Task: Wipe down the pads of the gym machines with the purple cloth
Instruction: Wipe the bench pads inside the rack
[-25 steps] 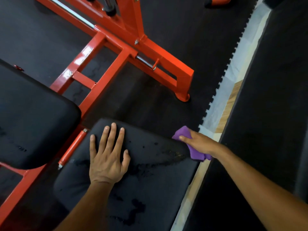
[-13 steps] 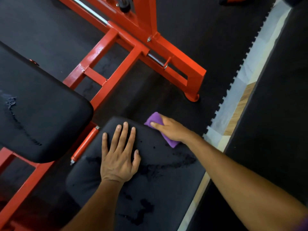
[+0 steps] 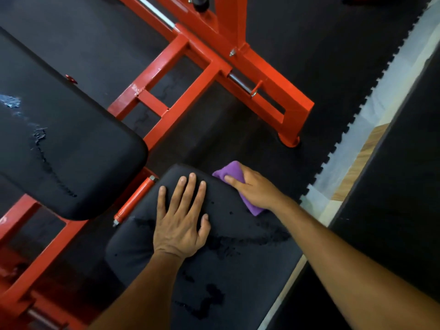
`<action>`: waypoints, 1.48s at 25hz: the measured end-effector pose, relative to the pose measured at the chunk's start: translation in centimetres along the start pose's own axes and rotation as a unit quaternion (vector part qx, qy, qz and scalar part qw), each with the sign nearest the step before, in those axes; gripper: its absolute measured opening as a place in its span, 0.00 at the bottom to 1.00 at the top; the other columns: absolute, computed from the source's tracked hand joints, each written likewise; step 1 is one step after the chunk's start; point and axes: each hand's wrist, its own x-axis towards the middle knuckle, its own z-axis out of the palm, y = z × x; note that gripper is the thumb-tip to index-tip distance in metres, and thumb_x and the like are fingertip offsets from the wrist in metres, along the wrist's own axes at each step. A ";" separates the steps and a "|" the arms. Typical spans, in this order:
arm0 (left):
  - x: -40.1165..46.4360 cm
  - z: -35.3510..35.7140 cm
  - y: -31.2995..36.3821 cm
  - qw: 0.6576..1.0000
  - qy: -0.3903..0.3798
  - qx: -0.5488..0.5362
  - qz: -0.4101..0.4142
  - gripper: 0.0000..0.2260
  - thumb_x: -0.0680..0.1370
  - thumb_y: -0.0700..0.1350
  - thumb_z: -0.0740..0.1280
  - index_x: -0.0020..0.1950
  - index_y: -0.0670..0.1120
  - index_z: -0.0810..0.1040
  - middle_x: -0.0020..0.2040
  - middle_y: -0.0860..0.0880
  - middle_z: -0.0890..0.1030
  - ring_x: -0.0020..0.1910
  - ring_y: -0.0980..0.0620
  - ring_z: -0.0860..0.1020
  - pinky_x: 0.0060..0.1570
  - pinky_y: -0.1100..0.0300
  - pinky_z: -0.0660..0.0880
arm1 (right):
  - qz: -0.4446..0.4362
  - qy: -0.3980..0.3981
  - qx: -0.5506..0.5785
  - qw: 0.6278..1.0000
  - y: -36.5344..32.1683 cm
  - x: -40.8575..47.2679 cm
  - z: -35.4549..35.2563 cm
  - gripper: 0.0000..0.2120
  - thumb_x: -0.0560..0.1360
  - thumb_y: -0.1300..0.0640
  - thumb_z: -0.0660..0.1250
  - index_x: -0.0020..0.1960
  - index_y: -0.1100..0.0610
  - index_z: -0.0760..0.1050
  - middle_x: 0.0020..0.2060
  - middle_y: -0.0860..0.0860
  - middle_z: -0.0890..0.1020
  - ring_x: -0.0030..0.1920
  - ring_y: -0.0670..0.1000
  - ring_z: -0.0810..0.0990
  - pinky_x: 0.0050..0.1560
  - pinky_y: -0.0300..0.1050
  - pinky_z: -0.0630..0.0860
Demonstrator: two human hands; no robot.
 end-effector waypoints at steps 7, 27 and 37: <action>-0.1 0.0 -0.1 1.000 0.008 -0.005 0.001 0.33 0.79 0.54 0.61 0.83 0.46 0.61 0.84 0.44 0.57 0.84 0.46 0.54 0.79 0.36 0.52 | 0.038 -0.015 0.068 0.997 0.5 -0.1 -1.6 0.17 0.80 0.42 0.65 0.65 0.48 0.76 0.60 0.46 0.80 0.62 0.47 0.78 0.64 0.43 0.71; -0.5 0.8 -0.4 1.000 0.010 -0.007 0.008 0.32 0.80 0.54 0.58 0.83 0.44 0.61 0.84 0.43 0.56 0.84 0.45 0.53 0.80 0.37 0.52 | -0.063 -0.057 0.043 0.995 -7.3 5.6 2.2 0.25 0.79 0.41 0.67 0.73 0.50 0.71 0.66 0.46 0.78 0.67 0.47 0.75 0.71 0.44 0.68; -0.1 0.1 -0.1 0.999 0.013 -0.037 0.001 0.32 0.80 0.54 0.61 0.83 0.46 0.61 0.84 0.45 0.57 0.84 0.48 0.52 0.81 0.39 0.50 | -0.062 0.065 -0.006 0.996 -7.8 5.5 3.4 0.22 0.81 0.43 0.66 0.70 0.53 0.73 0.65 0.55 0.79 0.66 0.56 0.77 0.65 0.47 0.71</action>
